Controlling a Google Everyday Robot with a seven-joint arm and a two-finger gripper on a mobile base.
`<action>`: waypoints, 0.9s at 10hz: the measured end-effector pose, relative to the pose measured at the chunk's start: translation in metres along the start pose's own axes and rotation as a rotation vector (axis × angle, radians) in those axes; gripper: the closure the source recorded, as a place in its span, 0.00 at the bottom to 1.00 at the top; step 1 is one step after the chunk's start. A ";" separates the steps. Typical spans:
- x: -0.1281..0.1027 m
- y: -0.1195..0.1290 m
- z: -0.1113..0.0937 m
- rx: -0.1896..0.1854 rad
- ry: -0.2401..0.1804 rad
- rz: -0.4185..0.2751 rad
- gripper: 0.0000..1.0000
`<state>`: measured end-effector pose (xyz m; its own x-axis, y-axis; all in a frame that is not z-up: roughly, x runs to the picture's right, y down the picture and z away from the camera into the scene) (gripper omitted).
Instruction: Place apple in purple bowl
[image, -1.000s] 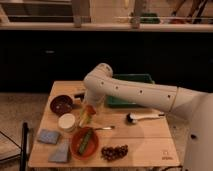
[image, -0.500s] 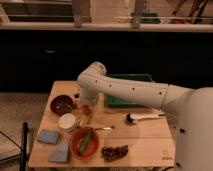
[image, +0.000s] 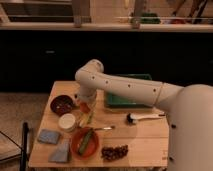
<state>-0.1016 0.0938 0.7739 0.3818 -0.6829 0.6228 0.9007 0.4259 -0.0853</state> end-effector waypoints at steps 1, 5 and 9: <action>-0.001 -0.006 -0.004 0.009 0.006 -0.015 1.00; -0.007 -0.052 -0.005 0.036 0.013 -0.111 1.00; -0.009 -0.089 0.000 0.056 0.004 -0.197 1.00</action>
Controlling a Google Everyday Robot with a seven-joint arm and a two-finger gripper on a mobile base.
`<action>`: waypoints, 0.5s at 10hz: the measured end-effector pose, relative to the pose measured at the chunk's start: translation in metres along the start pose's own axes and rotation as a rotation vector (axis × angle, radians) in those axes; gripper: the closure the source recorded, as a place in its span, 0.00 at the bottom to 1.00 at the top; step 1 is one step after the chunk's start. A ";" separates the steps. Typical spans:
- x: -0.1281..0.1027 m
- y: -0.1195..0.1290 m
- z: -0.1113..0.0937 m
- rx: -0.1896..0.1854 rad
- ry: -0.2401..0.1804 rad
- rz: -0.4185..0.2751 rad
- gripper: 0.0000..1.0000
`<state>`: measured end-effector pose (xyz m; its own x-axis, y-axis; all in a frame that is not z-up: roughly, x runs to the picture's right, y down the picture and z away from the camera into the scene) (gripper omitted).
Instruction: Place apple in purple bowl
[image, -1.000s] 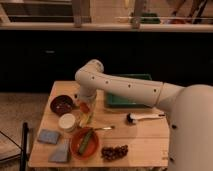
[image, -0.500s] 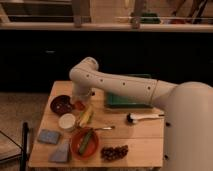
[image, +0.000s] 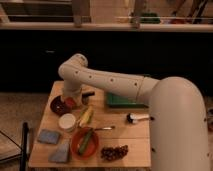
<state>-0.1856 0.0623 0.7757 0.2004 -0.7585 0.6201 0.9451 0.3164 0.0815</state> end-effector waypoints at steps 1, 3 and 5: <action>0.001 -0.010 0.003 0.006 -0.006 -0.022 1.00; 0.003 -0.024 0.009 0.012 -0.023 -0.057 1.00; 0.003 -0.041 0.017 0.024 -0.038 -0.094 1.00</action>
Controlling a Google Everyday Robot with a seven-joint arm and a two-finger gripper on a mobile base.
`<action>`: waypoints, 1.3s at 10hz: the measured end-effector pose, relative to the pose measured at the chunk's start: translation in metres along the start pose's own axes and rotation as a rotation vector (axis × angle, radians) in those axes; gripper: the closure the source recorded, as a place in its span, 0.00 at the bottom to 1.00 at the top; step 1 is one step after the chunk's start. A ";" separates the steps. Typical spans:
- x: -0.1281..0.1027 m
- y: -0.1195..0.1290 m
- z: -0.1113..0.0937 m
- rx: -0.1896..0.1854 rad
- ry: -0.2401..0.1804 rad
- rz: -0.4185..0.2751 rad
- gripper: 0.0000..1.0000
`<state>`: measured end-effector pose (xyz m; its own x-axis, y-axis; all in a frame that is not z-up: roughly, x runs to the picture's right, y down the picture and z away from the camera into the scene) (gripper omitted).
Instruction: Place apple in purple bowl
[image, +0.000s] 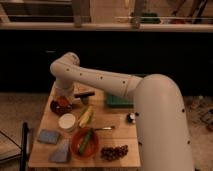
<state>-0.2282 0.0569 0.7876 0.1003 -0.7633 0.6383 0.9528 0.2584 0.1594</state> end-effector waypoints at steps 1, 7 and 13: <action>0.003 -0.006 0.005 0.006 -0.008 -0.013 0.99; 0.019 -0.014 0.028 0.009 -0.039 -0.017 0.41; 0.024 -0.016 0.040 0.009 -0.053 -0.011 0.20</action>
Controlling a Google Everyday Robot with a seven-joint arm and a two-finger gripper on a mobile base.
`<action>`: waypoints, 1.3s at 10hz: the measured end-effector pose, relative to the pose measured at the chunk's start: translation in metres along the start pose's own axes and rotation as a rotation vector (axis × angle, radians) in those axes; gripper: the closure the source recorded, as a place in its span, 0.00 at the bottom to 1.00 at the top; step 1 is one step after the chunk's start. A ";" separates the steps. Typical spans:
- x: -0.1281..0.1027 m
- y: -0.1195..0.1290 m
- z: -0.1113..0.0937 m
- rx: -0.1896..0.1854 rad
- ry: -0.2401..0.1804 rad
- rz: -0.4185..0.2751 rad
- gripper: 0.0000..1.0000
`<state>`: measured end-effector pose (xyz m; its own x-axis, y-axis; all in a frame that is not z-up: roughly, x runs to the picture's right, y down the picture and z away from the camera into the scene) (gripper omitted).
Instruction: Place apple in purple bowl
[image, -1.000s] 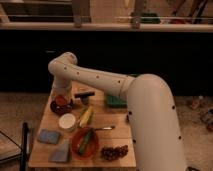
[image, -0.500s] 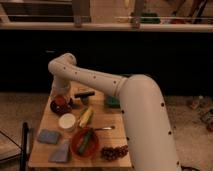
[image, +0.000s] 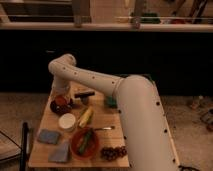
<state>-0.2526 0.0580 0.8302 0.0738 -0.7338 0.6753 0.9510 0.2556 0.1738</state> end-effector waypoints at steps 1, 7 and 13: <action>0.000 -0.001 0.000 0.000 0.002 -0.001 0.20; 0.001 -0.003 -0.009 0.002 0.019 0.009 0.20; 0.009 0.013 -0.033 -0.029 0.052 0.102 0.20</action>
<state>-0.2294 0.0335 0.8152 0.1858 -0.7365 0.6504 0.9460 0.3130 0.0842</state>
